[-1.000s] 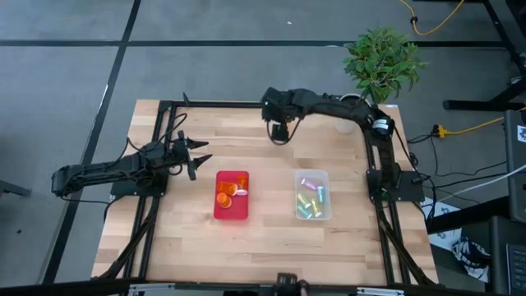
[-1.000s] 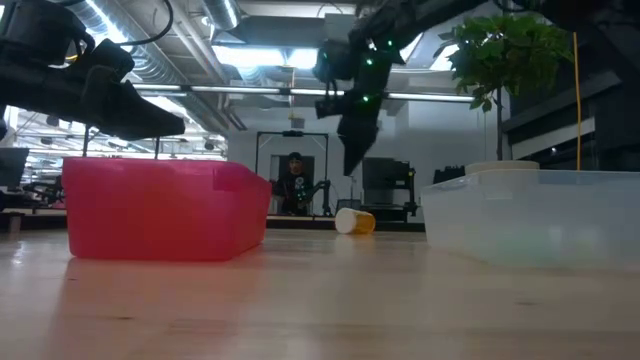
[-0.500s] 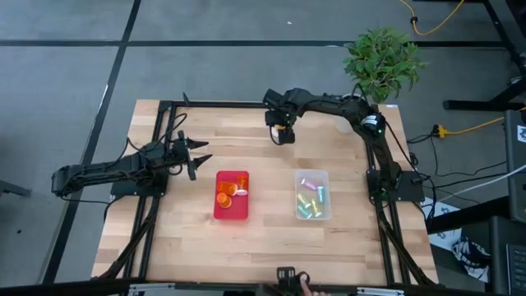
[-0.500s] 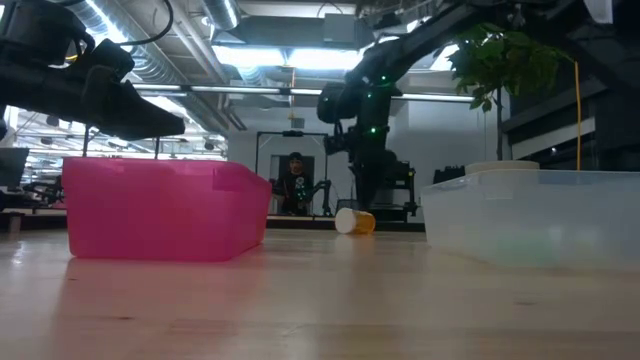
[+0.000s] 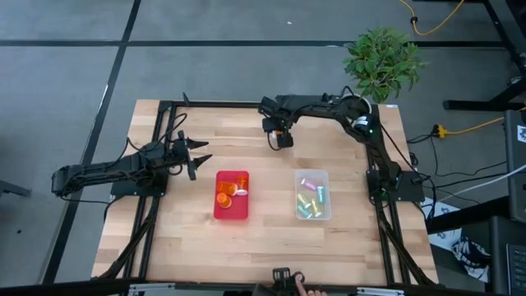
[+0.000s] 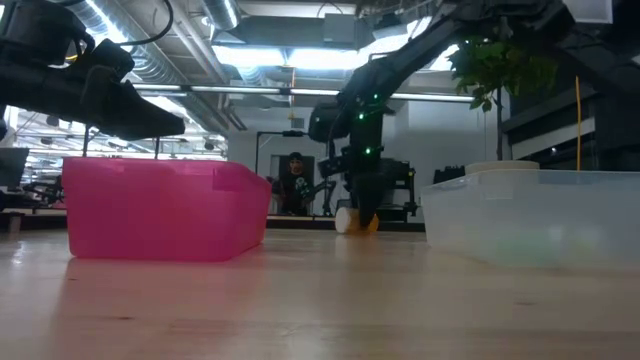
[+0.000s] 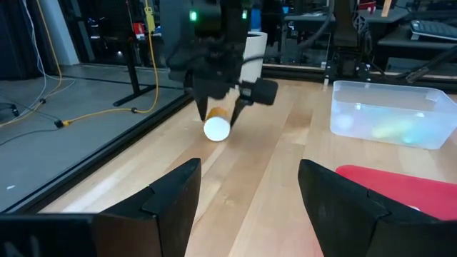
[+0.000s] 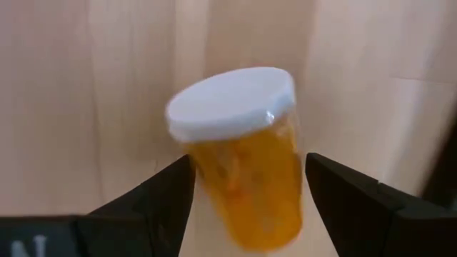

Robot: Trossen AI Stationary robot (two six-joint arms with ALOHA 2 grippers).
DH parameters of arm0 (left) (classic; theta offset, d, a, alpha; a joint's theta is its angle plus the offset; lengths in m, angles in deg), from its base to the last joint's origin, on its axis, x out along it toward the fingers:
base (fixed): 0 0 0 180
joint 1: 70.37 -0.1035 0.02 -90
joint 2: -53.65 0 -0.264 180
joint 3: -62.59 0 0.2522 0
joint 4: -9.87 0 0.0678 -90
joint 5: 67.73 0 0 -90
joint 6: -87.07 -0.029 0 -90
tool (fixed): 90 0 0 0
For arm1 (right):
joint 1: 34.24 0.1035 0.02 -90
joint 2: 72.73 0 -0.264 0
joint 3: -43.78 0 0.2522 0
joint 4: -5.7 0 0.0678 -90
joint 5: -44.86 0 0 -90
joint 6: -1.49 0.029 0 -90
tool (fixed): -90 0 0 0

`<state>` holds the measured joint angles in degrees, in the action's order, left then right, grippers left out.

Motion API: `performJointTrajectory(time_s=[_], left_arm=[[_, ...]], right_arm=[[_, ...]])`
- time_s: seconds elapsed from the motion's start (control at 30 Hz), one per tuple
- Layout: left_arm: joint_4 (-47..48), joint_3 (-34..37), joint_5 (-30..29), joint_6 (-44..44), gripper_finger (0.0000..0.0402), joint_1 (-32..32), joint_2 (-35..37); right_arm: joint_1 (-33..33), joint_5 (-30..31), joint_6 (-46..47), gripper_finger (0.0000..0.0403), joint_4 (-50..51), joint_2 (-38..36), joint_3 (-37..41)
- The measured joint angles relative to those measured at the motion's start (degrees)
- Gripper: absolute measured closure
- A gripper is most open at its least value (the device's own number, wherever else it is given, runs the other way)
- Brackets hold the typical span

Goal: Pick and place medicine bottles into bin by pill shape (circle, oval)
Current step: Put the large orange pill bottle into the red bin

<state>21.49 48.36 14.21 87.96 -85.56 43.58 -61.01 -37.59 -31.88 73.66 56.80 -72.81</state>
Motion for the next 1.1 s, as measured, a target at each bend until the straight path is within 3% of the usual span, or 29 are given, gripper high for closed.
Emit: performJointTrajectory(time_s=[0.4, 0.73, 0.87, 0.93, 1.1], left_arm=[[-0.01, 0.0, 0.0, 0.0, 0.0172, 0.0, 0.0], [-0.01, 0.0, 0.0, 0.0, 0.0172, 0.01, 0.0], [-0.01, 0.0, 0.0, 0.0, 0.0172, -0.01, 0.0], [-0.01, 0.0, 0.0, 0.0, 0.0172, -0.01, 0.0], [-0.02, 0.0, -0.01, 0.0, 0.0172, 0.0, 0.0]], right_arm=[[2.89, -1.44, 7.5, 0.0139, -0.24, 1.79, -0.09], [3.54, -2.9, 14.06, 0.0222, -0.51, 1.47, 0.0], [4.4, -4.49, 18.16, 0.0231, -0.29, -0.23, -0.81], [5.04, -7.78, 18.37, 0.0225, -0.84, -2.01, -2.06], [7.74, -23.05, 18.13, 0.0218, -1.19, -5.45, -4.86]])
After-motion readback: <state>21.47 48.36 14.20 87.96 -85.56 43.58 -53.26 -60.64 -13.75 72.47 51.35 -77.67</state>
